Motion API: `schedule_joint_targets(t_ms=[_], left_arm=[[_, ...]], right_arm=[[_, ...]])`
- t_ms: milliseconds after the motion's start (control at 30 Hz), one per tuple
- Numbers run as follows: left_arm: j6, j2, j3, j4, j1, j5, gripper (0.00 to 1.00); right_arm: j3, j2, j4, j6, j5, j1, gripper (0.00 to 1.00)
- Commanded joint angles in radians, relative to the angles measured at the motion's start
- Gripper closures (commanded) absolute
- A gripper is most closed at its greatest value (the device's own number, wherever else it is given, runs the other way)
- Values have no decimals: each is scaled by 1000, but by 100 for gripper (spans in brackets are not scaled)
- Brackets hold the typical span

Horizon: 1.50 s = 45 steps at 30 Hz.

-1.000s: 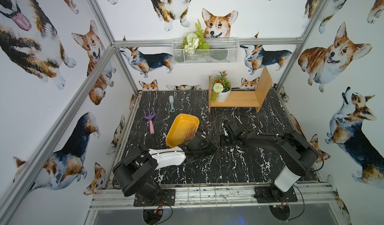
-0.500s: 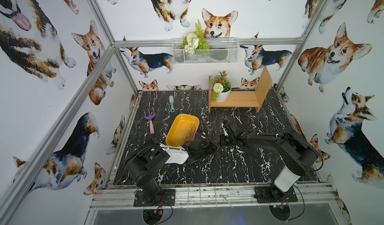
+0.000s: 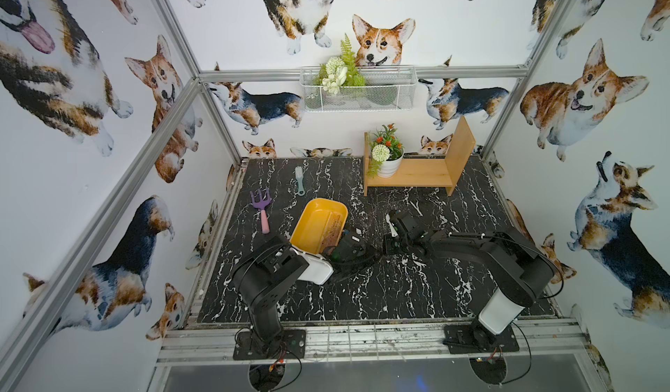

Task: Put the scattered rulers into the storage box
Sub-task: Pick up the ruler from the center of the board, then place the ruler in the storage box.

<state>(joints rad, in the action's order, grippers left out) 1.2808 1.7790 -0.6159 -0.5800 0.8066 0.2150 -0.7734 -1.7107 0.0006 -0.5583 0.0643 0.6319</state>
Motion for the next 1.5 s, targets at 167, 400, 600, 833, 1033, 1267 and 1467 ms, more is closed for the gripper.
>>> schedule_joint_targets(t_ms=[167,400,600,833,1033,1267,1467], left_arm=[[-17,22,-18,101,-4,-7,97],[-29,-9,-17,114,-17,16,100],[-97,-95,-69,244,-29,27,100],[-332,-227,-289,592,-76,68,100],[-609,-281,-499,976,-205,107,100],[-882,-286,-642,1323,-380,60,100],[-1001,-272,-699,1457,-452,-69,100]], right_arm=[[36,-36,-471,11,39,4,95],[-32,54,-523,-1,-7,-12,77],[-155,217,-595,-7,-72,-69,45],[-264,263,-652,36,-86,-111,44],[-304,231,-631,35,-34,-111,46],[-370,162,-606,38,17,-87,48],[-450,72,-611,40,9,-25,48]])
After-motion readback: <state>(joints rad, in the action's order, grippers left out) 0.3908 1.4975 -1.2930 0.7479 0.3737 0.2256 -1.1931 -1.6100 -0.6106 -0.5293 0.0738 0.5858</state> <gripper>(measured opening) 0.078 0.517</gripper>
